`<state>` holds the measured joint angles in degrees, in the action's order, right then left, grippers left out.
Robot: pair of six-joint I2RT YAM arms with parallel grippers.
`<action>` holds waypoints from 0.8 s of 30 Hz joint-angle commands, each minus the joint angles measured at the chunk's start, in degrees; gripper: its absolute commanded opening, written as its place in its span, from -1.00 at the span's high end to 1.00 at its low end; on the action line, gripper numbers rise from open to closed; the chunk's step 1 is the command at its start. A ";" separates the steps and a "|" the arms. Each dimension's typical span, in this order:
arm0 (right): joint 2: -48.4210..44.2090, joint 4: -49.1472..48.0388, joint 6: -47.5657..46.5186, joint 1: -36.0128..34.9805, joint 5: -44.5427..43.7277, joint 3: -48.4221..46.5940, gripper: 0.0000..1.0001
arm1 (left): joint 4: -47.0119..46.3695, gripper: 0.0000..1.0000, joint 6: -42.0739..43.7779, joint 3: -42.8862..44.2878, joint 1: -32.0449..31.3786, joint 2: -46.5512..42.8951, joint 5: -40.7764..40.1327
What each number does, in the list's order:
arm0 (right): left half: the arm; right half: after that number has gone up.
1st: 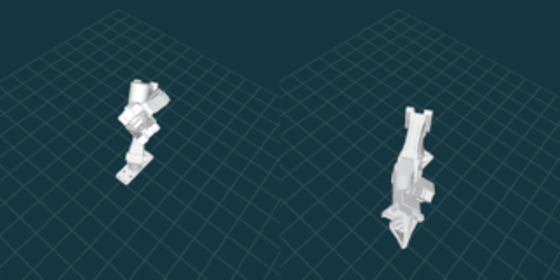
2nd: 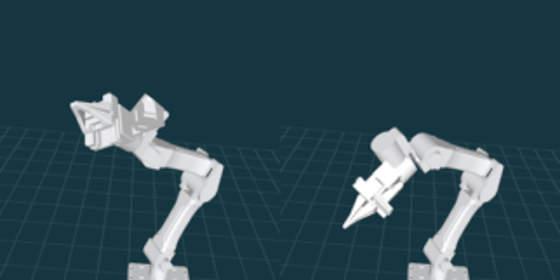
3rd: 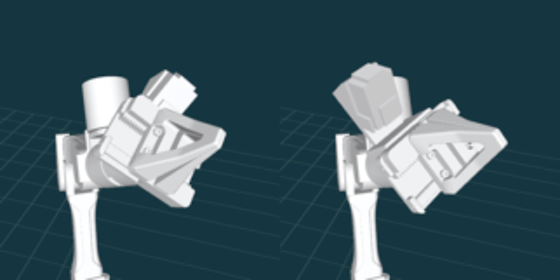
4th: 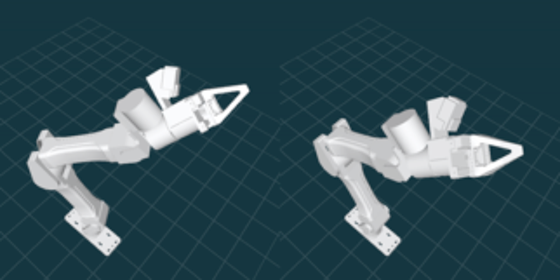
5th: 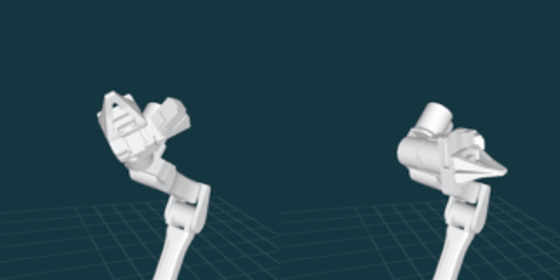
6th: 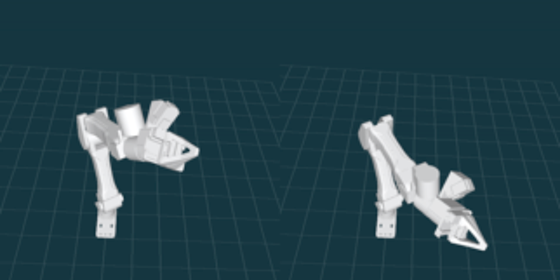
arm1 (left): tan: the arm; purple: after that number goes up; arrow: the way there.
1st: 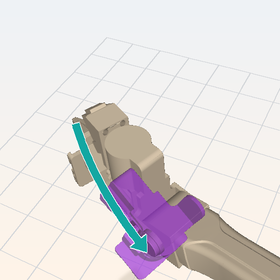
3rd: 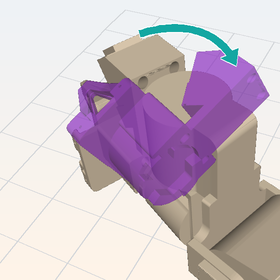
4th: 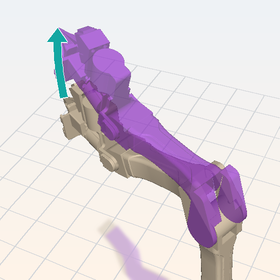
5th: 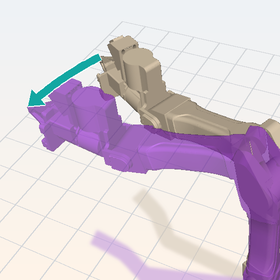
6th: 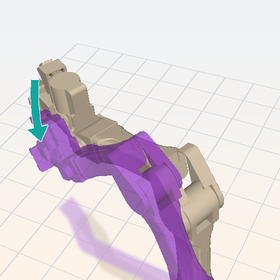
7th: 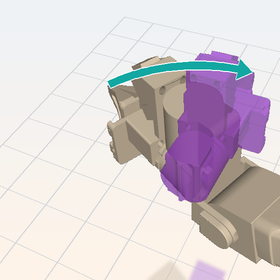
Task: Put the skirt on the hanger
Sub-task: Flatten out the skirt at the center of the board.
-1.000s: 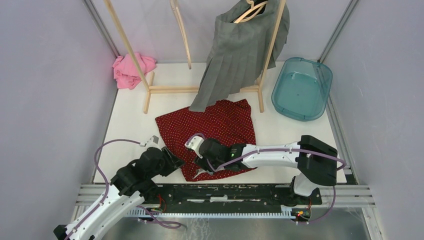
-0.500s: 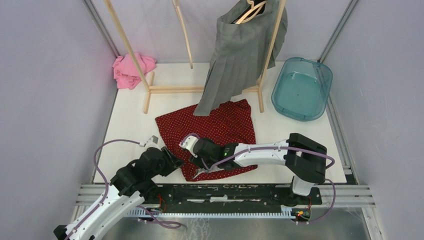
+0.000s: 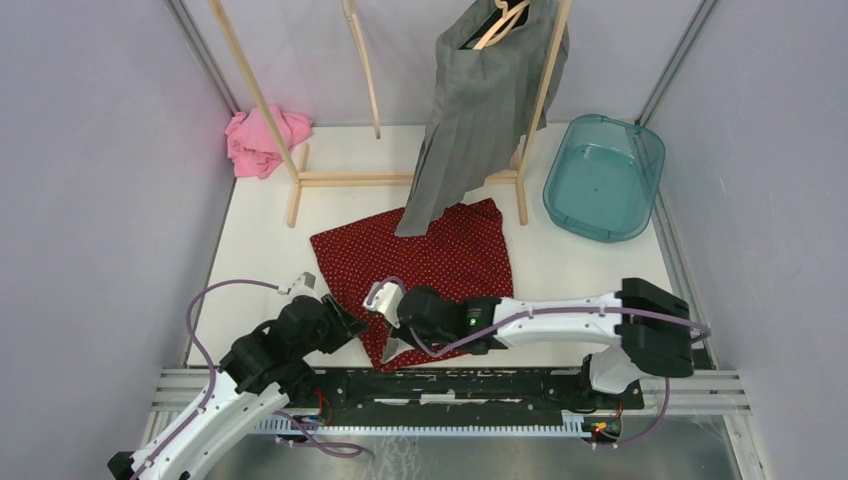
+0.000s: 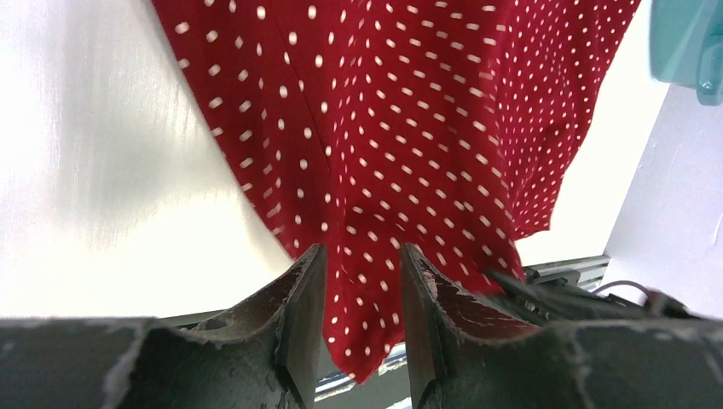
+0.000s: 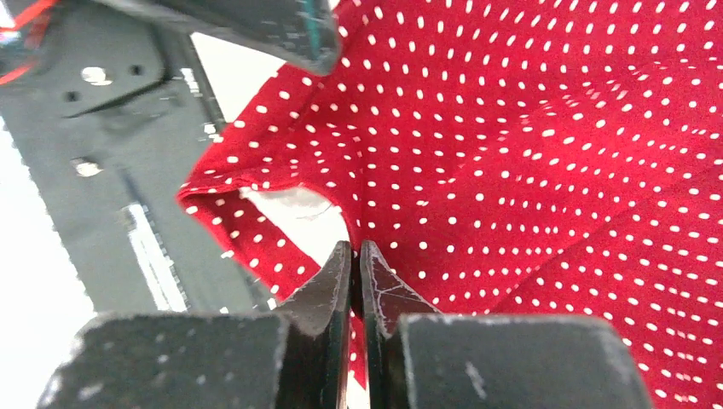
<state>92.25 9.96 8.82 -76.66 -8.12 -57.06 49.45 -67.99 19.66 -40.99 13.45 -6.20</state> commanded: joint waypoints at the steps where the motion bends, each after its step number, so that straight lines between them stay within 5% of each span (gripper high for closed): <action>1: -9.22 -1.14 -0.05 -3.43 -0.70 2.44 0.82 | -0.65 0.13 -2.39 1.85 -0.14 0.20 -2.07; 11: -6.19 3.74 7.20 -8.24 -2.62 6.95 0.74 | -1.90 0.13 -1.91 2.51 -0.16 2.30 -2.25; 16: -7.29 5.23 12.15 -8.33 -5.41 9.01 0.08 | -1.90 0.14 -1.43 3.06 -0.13 2.87 -2.30; 20: -14.83 7.78 13.52 -8.24 -7.23 10.04 -0.26 | -2.05 0.13 -1.35 3.12 -0.12 3.28 -2.14; 24: -17.98 11.52 13.94 -6.96 -8.89 9.11 -0.35 | -2.74 0.14 -1.28 2.96 -0.14 3.50 -1.73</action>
<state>78.41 18.98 20.58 -84.60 -13.52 -46.41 49.17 -67.96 20.34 -40.99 16.45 -7.22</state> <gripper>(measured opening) 0.666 0.435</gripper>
